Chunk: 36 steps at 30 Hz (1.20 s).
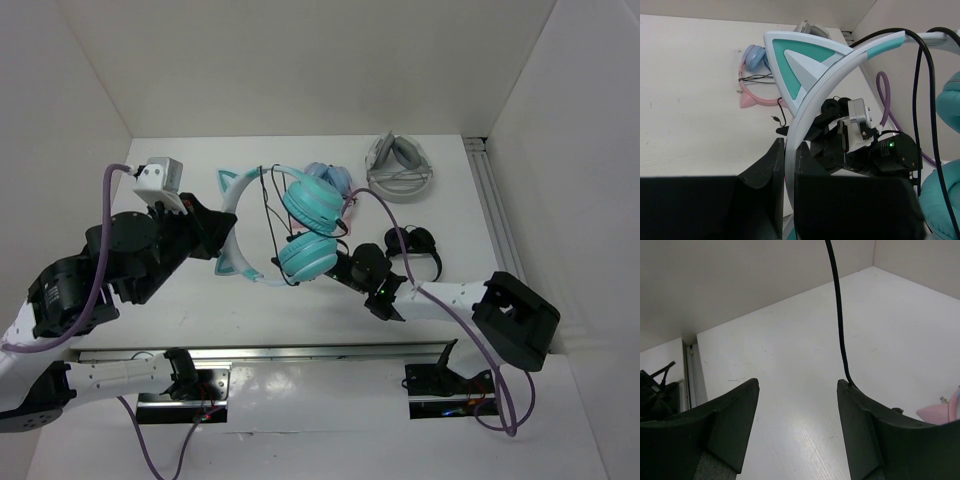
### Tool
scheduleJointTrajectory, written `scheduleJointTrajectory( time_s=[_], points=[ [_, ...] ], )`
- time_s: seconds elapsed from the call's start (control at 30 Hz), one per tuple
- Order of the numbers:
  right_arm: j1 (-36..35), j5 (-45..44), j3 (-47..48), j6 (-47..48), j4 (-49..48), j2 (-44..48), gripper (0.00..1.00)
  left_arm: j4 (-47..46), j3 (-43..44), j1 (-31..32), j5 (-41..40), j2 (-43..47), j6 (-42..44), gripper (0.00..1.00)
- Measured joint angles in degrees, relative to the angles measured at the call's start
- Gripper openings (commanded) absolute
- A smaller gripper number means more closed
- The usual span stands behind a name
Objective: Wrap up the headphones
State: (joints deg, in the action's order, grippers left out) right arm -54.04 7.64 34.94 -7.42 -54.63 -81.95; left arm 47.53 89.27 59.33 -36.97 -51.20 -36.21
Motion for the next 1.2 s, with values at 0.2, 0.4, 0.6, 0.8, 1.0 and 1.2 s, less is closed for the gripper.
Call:
scheduleJointTrajectory(
  time_s=[0.2,0.4,0.6,0.8,1.0,1.2],
  points=[
    [-1.2,-3.1,0.0,1.8,0.7,0.3,0.7,0.0,0.0,0.0,0.2,-0.2,0.0,0.0],
    [-1.5,0.5,0.4,2.9,3.7,0.1,0.7,0.0,0.0,0.0,0.2,-0.7,0.0,0.0],
    [-2.2,1.0,0.6,4.4,6.7,-0.1,0.69,0.0,0.0,0.0,0.2,-0.8,0.0,0.0],
    [-2.6,-0.3,3.3,6.1,7.5,-2.5,0.49,0.0,0.0,0.0,0.4,-0.8,0.0,0.0],
    [-2.8,-0.7,5.0,6.9,7.8,-5.7,0.0,0.0,0.0,0.0,0.6,-0.3,0.0,0.0],
    [-2.9,-0.8,2.0,4.4,3.5,-6.8,0.0,1.7,0.0,0.0,-1.4,0.7,0.0,0.0]
  ],
)
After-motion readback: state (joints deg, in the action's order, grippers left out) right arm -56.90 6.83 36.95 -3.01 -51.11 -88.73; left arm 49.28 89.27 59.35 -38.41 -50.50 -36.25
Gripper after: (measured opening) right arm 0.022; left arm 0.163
